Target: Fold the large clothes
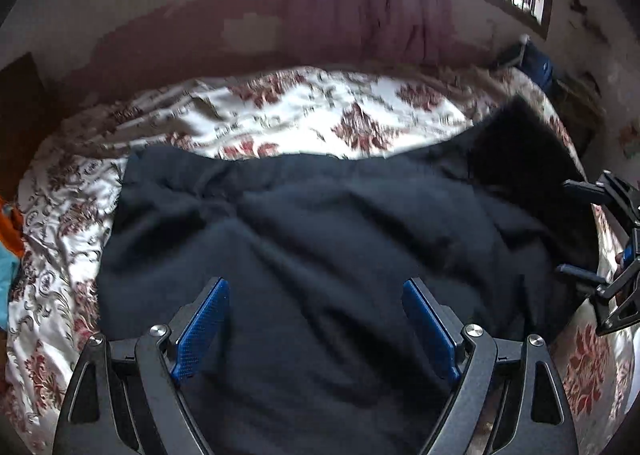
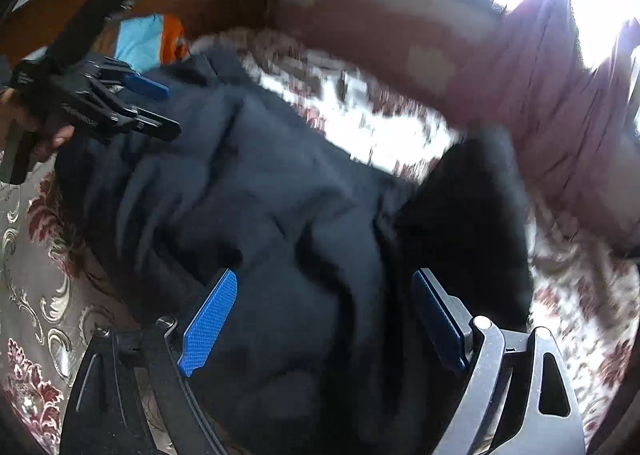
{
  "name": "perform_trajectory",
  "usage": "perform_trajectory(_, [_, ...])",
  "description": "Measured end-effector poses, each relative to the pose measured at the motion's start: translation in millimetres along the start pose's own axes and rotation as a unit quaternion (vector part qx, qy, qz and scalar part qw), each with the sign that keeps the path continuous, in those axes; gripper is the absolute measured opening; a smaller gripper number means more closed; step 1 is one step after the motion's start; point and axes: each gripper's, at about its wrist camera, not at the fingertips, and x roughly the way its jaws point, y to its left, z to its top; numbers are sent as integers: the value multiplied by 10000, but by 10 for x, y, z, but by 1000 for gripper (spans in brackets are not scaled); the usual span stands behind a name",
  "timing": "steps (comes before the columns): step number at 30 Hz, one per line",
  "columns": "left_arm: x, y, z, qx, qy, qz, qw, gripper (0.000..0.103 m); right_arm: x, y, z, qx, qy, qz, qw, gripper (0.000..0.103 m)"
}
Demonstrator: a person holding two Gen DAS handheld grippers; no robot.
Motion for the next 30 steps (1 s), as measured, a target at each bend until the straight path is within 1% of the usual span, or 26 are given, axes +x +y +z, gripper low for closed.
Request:
perform_trajectory(1, [51,-2,-11,10,82,49,10000,87,131,-78,-21,156,157,-67,9997,85])
perform_trajectory(3, [148,3,-23,49,185,248,9995,87,300,-199,-37,397,276,-145,9987,85])
perform_trajectory(4, [182,13,-18,58,188,343,9992,89,403,-285,-29,560,332,-153,9978,85])
perform_trajectory(5, [208,30,-14,88,104,406,9991,90,498,-351,-14,685,388,-142,9968,85])
perform_trajectory(7, [253,94,12,32,32,723,9974,90,687,-473,52,868,567,-144,9945,85])
perform_trajectory(9, [281,187,19,-108,-85,1037,9945,90,823,-571,120,1081,632,-153,9920,85])
perform_trajectory(11, [312,294,11,-310,-164,1160,9926,90,952,-662,207,1275,680,-130,9894,85])
perform_trajectory(13, [361,356,4,-470,-153,1187,9917,93,1126,-725,262,1435,821,11,9862,87])
perform_trajectory(14, [375,380,7,-508,-131,1203,9914,95,1213,-726,261,1478,915,86,9847,91])
perform_trajectory(15, [419,394,25,-506,-84,1251,9908,100,1265,-738,247,1509,997,162,9834,93])
perform_trajectory(16, [468,399,43,-472,6,1293,9905,103,1347,-763,224,1535,1100,269,9816,95])
perform_trajectory(19, [646,408,102,-355,338,1273,9906,103,1594,-730,232,1657,1339,538,9756,99])
perform_trajectory(21, [711,415,124,-341,446,1261,9904,103,1729,-720,241,1635,1390,594,9749,101])
perform_trajectory(25, [771,416,119,-341,468,1209,9910,103,1831,-656,173,1591,1244,584,9776,102])
perform_trajectory(28, [783,403,99,-316,399,1158,9920,103,1727,-659,150,1576,1052,517,9805,102])
perform_trajectory(30, [749,424,57,-352,268,1043,9936,103,1646,-662,124,1577,860,492,9825,102])
